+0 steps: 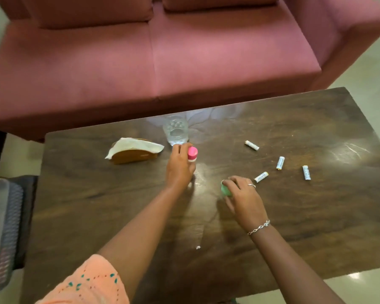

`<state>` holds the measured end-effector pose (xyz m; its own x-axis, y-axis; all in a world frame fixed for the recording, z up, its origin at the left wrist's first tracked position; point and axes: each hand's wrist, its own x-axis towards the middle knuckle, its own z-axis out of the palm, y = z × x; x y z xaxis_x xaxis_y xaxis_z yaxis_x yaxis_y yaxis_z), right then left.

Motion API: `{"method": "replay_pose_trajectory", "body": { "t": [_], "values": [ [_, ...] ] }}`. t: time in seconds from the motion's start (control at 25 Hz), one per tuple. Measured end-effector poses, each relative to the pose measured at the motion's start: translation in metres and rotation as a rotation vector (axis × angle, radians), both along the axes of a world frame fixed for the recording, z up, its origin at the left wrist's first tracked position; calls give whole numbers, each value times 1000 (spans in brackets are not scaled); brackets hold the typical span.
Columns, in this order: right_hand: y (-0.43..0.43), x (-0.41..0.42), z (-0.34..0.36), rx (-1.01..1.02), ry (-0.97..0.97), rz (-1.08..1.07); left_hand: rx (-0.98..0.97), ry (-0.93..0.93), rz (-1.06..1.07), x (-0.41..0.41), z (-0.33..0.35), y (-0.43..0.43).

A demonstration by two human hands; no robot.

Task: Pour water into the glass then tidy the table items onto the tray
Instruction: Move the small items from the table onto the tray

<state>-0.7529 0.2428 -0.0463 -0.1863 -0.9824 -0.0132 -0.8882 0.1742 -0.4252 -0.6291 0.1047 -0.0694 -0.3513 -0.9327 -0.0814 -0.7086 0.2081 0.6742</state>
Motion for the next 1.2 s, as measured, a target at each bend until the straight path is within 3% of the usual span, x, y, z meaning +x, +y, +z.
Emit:
{"method": "replay_pose_trajectory", "body": {
  "t": [0.36, 0.6, 0.8, 0.96, 1.2],
  "values": [
    [-56, 175, 50, -95, -79, 142, -44, 28, 223, 216, 46, -7],
    [-106, 285, 57, -89, -141, 306, -75, -40, 387, 376, 59, -12],
    [-136, 360, 50, -57, -162, 401, 13, -176, 586, 491, 46, -11],
    [-150, 406, 38, -39, -143, 494, 113, -289, 611, 543, 14, -15],
    [-166, 443, 12, 76, -118, 557, 227, -401, 475, 559, -38, -37]
  ]
}}
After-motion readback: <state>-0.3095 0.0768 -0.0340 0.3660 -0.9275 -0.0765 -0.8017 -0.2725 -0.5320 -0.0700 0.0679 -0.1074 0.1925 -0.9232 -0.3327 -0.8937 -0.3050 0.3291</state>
